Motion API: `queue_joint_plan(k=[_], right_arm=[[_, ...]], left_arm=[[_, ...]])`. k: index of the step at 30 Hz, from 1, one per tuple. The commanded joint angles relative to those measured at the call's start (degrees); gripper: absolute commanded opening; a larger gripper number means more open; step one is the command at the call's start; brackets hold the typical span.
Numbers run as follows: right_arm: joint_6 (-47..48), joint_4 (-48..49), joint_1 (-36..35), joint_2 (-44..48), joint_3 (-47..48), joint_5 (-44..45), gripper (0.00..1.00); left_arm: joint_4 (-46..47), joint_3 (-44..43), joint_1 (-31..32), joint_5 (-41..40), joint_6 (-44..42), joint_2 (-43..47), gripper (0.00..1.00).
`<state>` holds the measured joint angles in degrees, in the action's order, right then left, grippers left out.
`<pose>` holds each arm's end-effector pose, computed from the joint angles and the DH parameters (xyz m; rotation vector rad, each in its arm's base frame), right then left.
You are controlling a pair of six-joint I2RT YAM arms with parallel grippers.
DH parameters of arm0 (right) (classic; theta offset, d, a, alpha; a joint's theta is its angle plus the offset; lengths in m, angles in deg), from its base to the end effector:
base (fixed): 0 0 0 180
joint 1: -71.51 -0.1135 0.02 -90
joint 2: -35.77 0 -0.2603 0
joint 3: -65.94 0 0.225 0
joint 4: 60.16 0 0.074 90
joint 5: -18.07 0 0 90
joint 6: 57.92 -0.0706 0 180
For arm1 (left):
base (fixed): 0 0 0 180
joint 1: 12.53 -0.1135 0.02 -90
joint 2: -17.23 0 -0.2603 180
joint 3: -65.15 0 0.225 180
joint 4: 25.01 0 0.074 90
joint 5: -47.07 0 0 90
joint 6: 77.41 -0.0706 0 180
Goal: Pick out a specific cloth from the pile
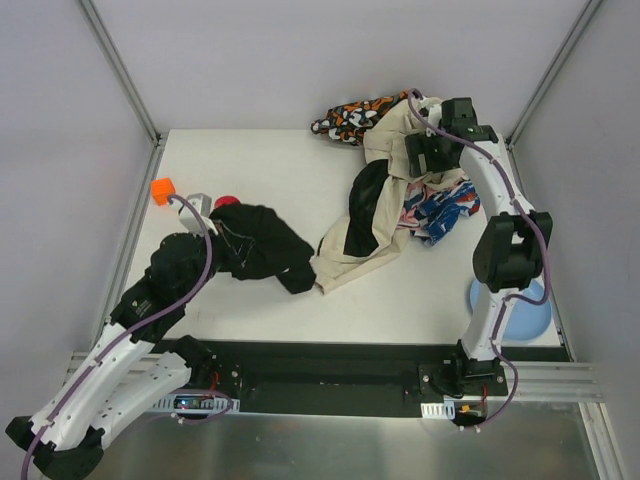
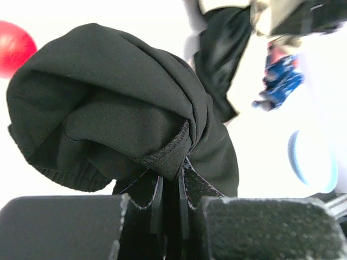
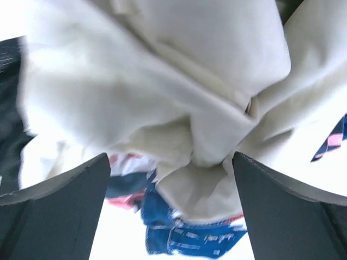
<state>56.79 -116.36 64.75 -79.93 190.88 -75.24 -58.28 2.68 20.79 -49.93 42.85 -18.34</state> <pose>0.4499 0.0574 0.2786 -0.6743 2.2930 -0.0788 0.1318 -0.0764 0.3507 -0.0485 1.7339 -0.7262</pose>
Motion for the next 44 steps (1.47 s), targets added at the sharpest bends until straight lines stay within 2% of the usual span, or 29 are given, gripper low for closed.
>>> queue_joint_plan(k=[1,6,11,13,15,17,18,19,20,21,31,37,44], right_arm=[[-3.43,3.98,-1.06,11.96,-4.69,-2.05,0.96],[-6.42,6.36,-1.32,20.23,-9.7,0.14,0.96],[-11.51,7.33,-1.67,28.67,-17.08,7.16,0.96],[-16.86,10.21,-1.58,32.97,-24.61,10.86,0.96],[-20.03,14.96,-1.67,37.54,-31.39,9.82,0.96],[-21.98,17.95,-1.67,41.68,-37.11,8.68,0.96],[-22.07,18.49,-1.59,43.78,-39.57,8.32,0.96],[-22.16,18.23,-1.67,45.37,-41.34,8.41,0.96],[-22.42,17.53,-1.59,47.3,-42.75,9.45,0.96],[-22.95,16.48,-1.58,49.58,-44.24,10.07,0.96],[-26.01,11.9,-1.67,67.87,-61.12,17.19,0.95],[-27.0,13.83,-1.58,77.81,-68.07,16.41,0.96],[-26.46,15.42,-1.59,83.44,-70.54,14.31,0.96]], left_arm=[[-10.04,4.1,-0.19,-8.98,8.48,5.51,0.0],[-20.76,8.24,-0.27,-18.19,20.24,5.08,0.0],[-35.18,7.36,-0.71,-30.24,35.01,-2.91,0.0],[-35.46,8.5,-2.29,-30.35,37.93,-6.51,0.0],[-35.02,8.77,-3.7,-28.07,38.82,-10.03,0.01],[-35.02,7.81,-3.88,-27.45,37.95,-12.93,0.18],[-34.93,7.2,-3.88,-27.36,37.07,-13.9,0.42],[-34.93,6.32,-3.96,-27.71,36.02,-14.26,0.73],[-34.93,4.92,-3.88,-27.89,34.7,-14.44,0.95],[-35.02,2.99,-3.88,-27.71,32.86,-14.26,0.99],[-34.67,-13.19,-3.88,-24.03,16.94,-5.4,0.99],[-24.58,-9.96,-3.88,-16.65,11.32,2.51,0.99],[-23.24,-7.05,-3.88,-14.8,11.22,4.9,0.99]])
